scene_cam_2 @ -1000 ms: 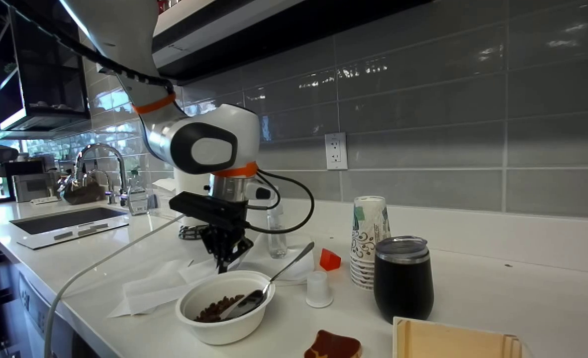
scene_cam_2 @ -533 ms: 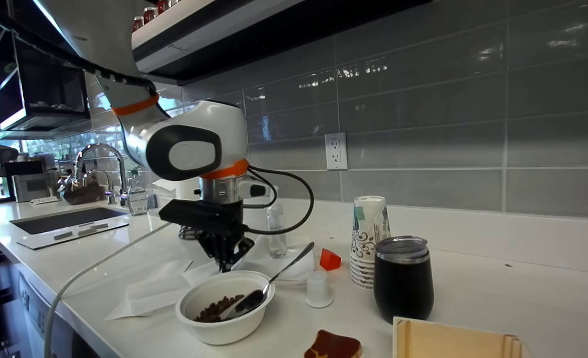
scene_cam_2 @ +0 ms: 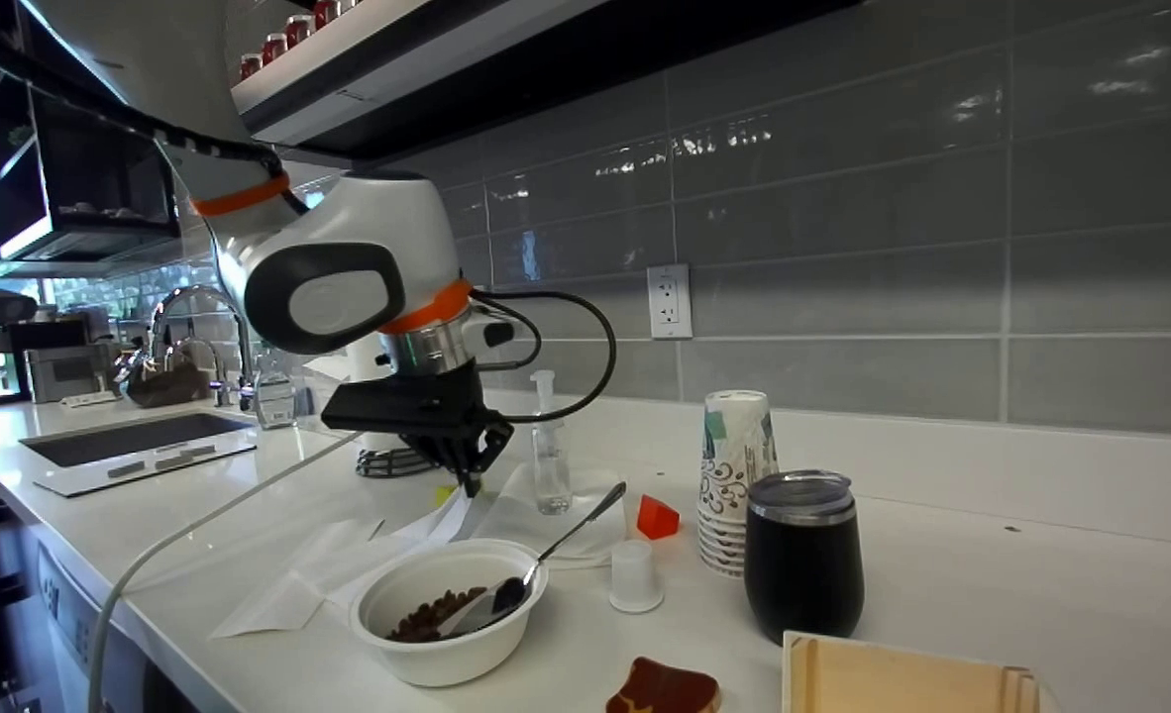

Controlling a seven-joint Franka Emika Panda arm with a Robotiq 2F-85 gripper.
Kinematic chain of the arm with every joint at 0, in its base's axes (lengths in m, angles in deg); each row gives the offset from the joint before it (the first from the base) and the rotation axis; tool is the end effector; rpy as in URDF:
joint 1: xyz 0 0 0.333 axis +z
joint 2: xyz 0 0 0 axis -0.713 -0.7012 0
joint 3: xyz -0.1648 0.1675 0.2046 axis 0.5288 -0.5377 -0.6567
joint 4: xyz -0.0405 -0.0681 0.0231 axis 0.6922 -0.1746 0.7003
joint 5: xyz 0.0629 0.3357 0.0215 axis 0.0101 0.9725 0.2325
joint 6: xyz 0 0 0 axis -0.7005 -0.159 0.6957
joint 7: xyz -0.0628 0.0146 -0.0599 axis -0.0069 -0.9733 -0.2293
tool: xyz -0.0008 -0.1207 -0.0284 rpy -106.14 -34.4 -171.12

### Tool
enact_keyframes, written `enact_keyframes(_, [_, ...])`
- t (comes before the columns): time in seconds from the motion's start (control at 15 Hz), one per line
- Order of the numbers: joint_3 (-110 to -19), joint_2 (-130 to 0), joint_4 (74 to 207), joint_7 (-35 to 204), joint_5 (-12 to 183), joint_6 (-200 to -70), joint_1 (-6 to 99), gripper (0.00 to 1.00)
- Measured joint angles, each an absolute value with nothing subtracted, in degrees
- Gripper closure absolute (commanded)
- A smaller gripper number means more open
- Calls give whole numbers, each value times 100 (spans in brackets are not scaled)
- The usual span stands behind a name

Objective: Fold the paper in half

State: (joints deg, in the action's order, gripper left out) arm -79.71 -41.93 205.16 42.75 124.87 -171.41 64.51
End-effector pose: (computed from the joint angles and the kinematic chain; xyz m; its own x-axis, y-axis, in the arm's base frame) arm 0.3614 0.1649 0.3140 0.7838 0.4884 0.3835 0.5473 -0.8352 -0.0548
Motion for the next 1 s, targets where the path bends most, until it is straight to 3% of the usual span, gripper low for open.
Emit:
enact_keyframes(0.4, [-8250, -4182, 20513, 2766, 13983, -17897, 6773, 100])
enact_keyframes(1.0, [-8320, -3941, 20508, -538, 16529, -17742, 7008, 100])
